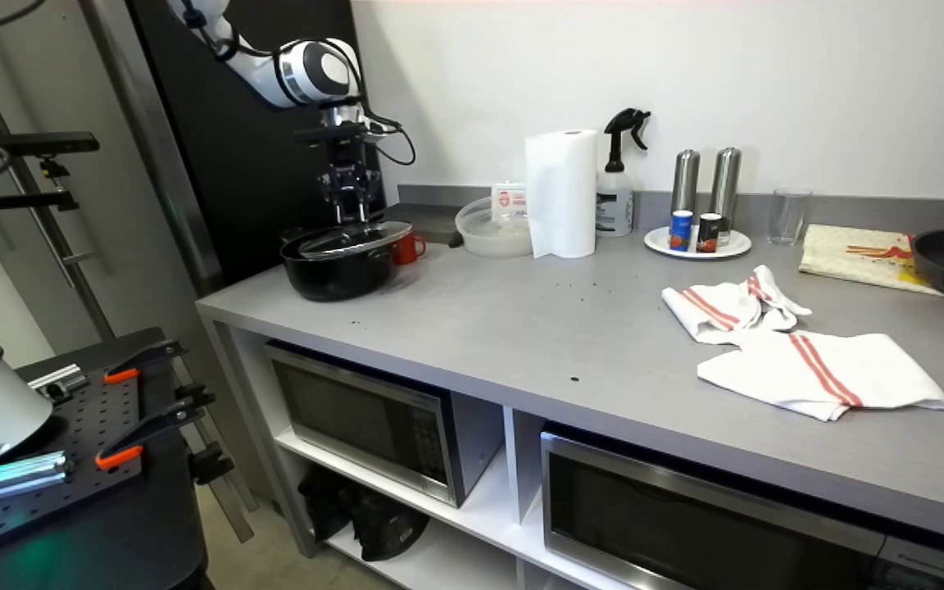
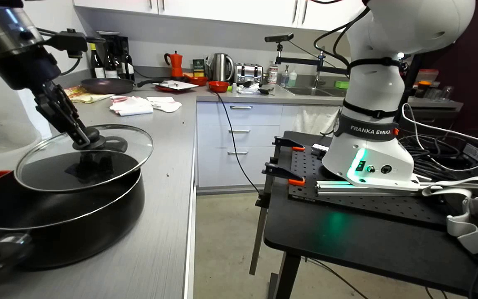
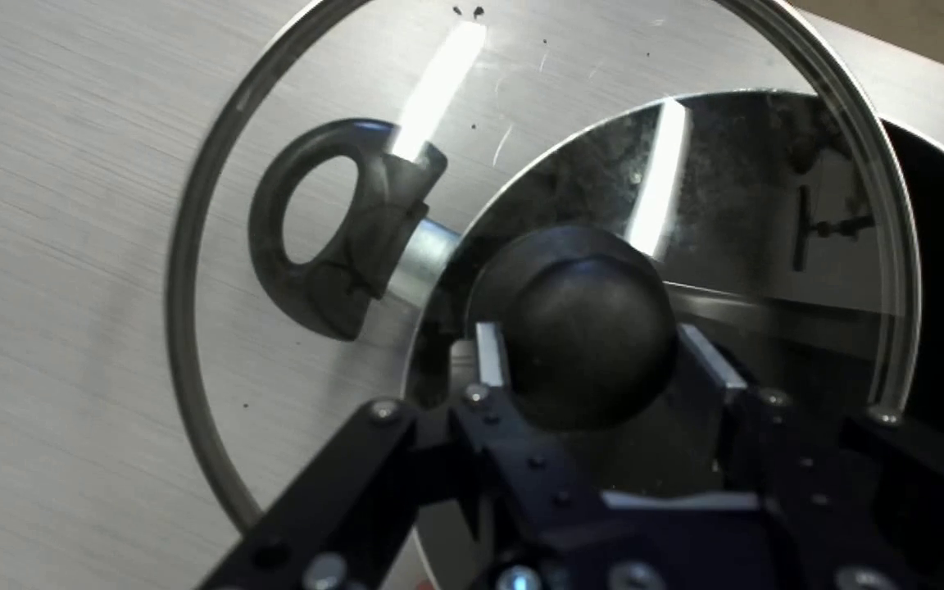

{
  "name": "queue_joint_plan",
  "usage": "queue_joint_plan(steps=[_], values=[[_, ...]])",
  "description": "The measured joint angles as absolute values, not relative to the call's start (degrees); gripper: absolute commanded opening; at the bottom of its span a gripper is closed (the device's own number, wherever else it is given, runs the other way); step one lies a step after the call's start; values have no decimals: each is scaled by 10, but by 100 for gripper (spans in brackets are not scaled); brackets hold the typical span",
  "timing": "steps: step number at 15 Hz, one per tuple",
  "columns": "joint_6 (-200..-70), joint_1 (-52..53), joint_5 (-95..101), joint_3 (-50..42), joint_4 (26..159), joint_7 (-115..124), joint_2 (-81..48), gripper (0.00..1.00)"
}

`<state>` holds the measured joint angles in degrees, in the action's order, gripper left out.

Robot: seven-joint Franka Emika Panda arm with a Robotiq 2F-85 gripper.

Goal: Put the lid on the pot

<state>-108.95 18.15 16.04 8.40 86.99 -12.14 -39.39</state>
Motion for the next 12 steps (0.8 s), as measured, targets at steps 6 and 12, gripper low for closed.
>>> queue_joint_plan(steps=[6,12], values=[[-1077,218,188,89,854,-121,-410,25],[-1061,234,189,92,820,-127,-429,25]])
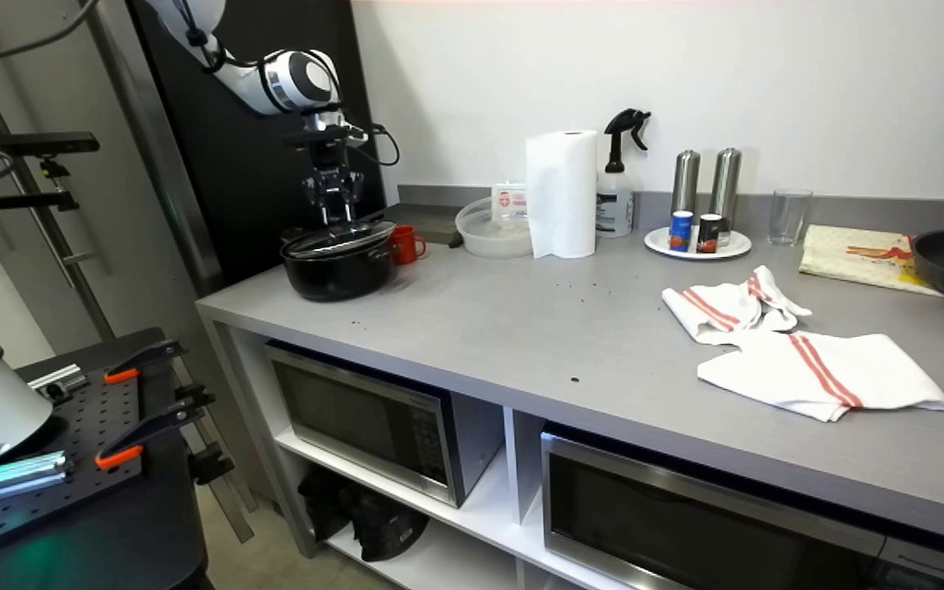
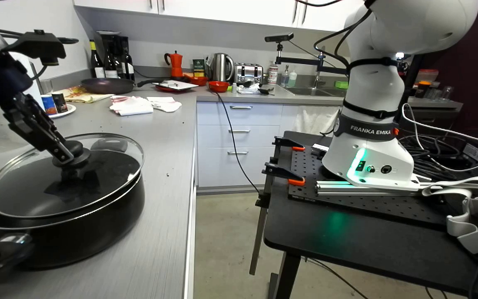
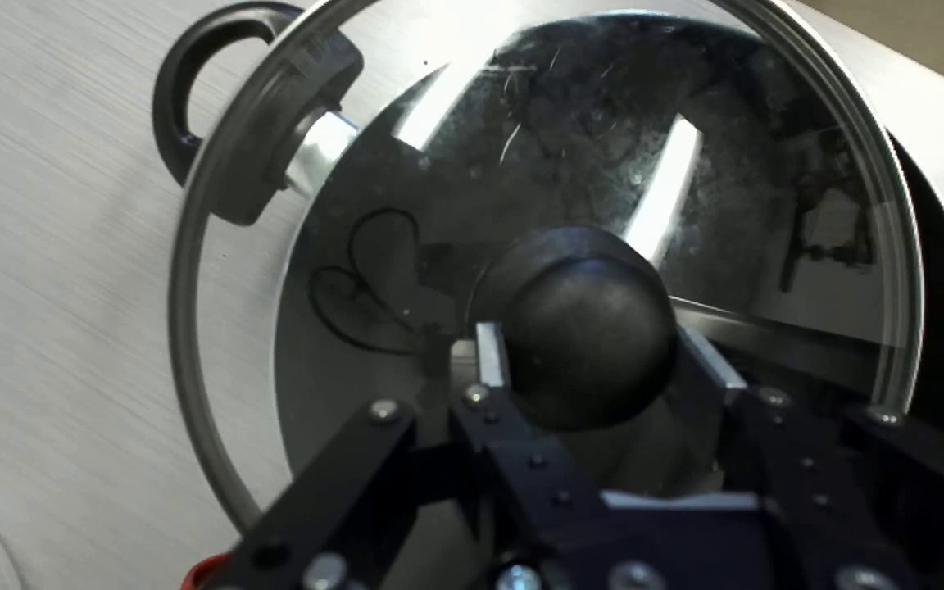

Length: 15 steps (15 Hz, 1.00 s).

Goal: Put the lid on the pot

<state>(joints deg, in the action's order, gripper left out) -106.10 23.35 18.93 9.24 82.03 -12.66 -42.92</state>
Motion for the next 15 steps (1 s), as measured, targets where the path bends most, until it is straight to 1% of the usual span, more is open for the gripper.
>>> queue_joint_plan(steps=[15], values=[[-1056,217,181,112,786,-167,-435,25]])
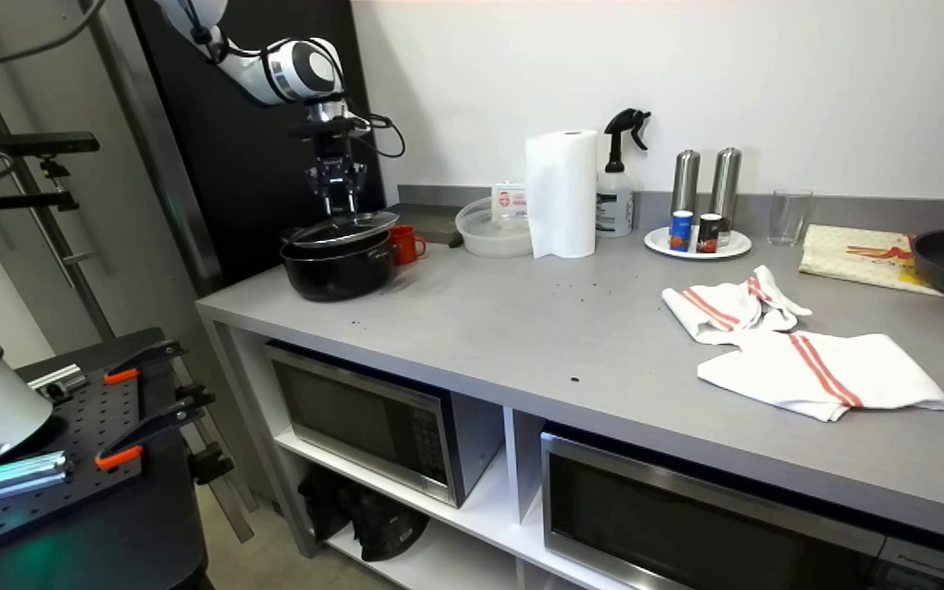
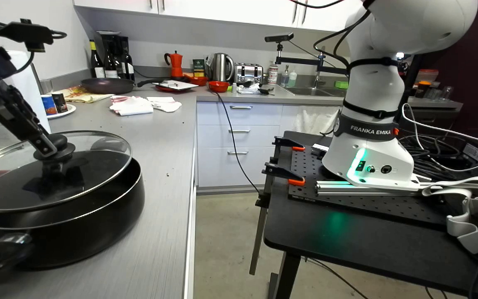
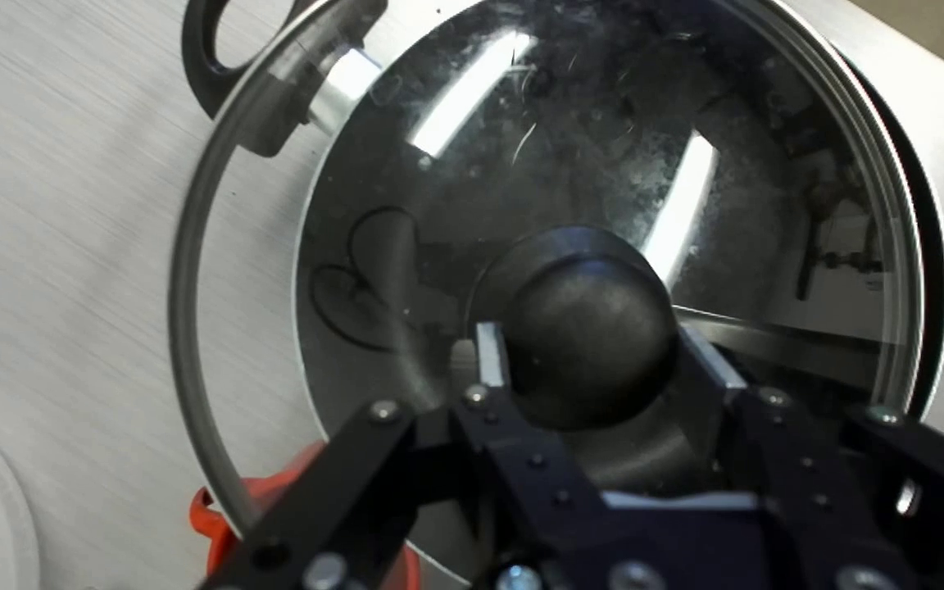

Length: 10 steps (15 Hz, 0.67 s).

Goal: Put the lid on the pot

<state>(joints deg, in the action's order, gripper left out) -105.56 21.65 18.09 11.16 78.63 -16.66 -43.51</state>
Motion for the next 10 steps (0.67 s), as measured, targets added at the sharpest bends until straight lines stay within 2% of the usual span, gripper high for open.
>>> queue_joint_plan(steps=[10], values=[[-1060,212,176,127,797,-172,-438,25]])
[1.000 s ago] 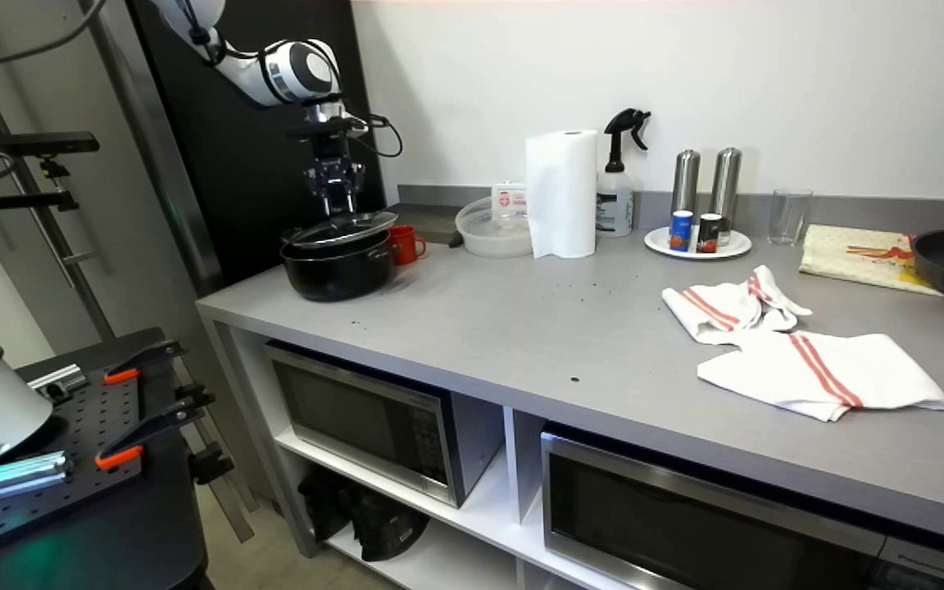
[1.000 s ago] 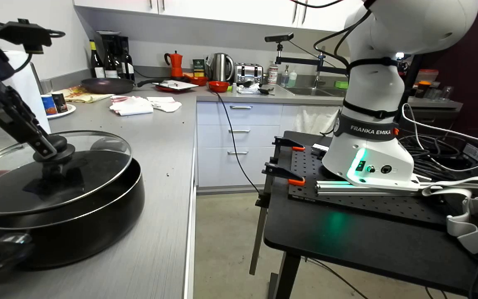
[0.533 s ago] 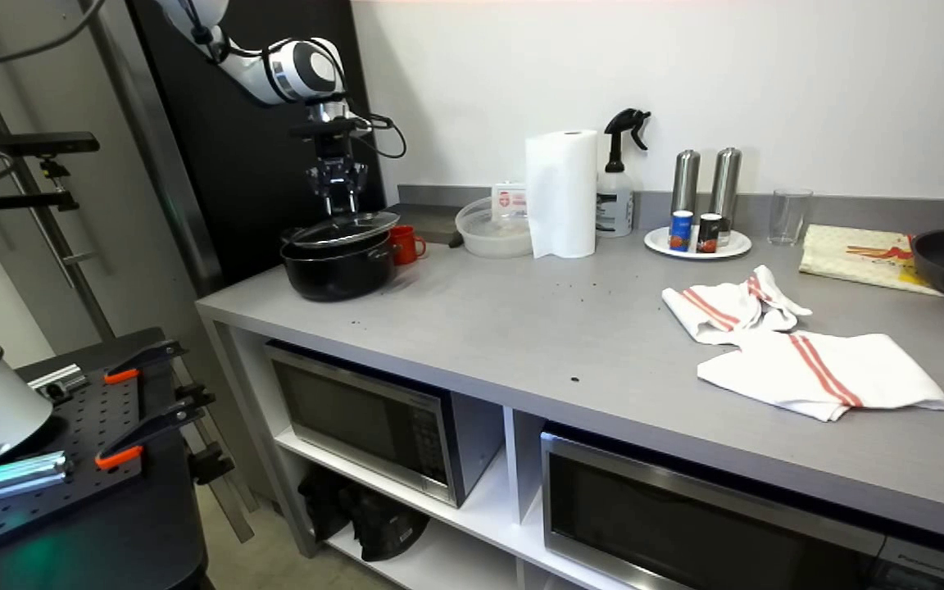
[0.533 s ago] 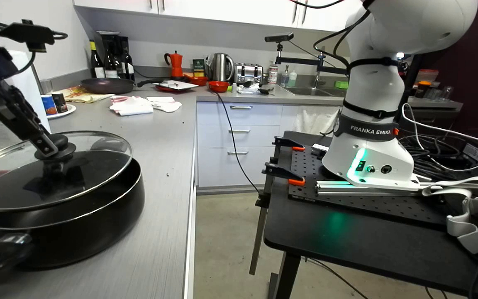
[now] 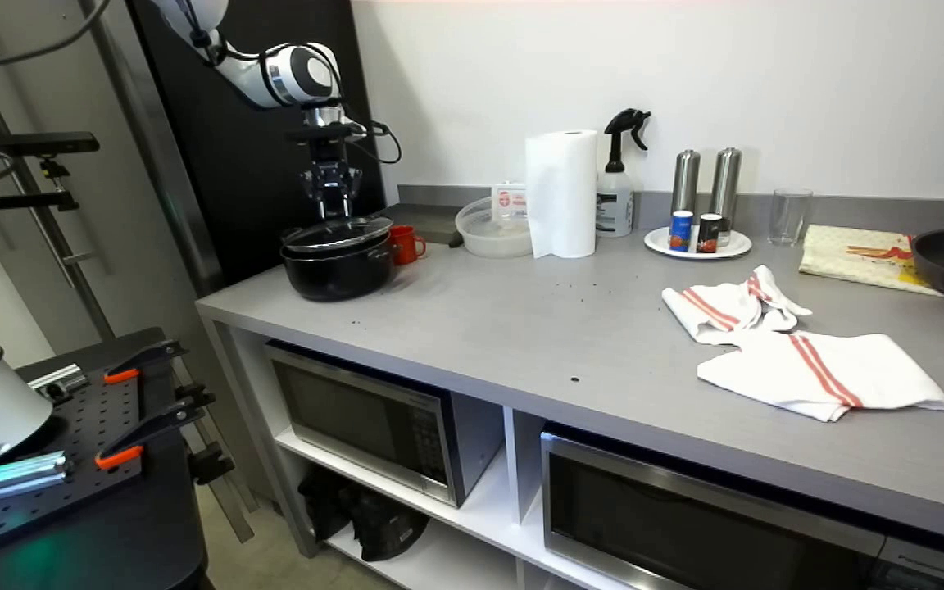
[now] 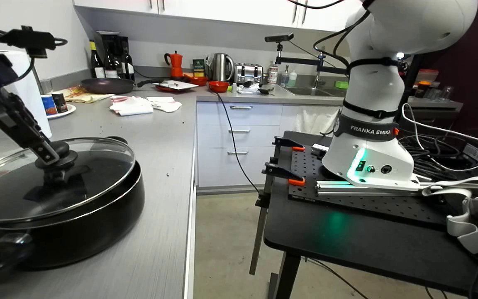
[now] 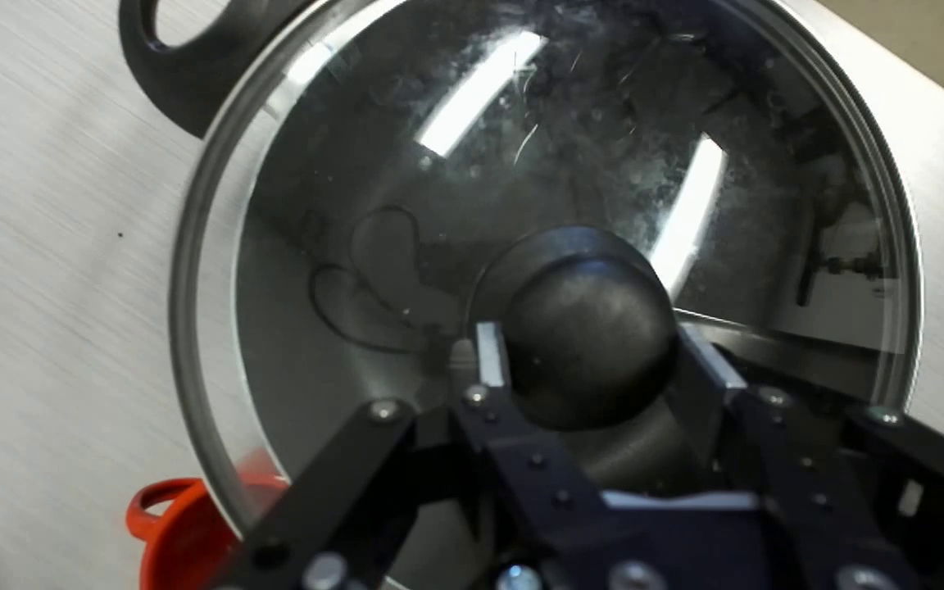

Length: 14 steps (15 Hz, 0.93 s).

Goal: Put the lid on the pot

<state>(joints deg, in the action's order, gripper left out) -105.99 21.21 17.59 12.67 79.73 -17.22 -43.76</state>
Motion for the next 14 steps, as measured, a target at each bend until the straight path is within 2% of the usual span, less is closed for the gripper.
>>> queue_joint_plan(steps=[14], values=[[-1093,179,137,138,816,-215,-435,25]])
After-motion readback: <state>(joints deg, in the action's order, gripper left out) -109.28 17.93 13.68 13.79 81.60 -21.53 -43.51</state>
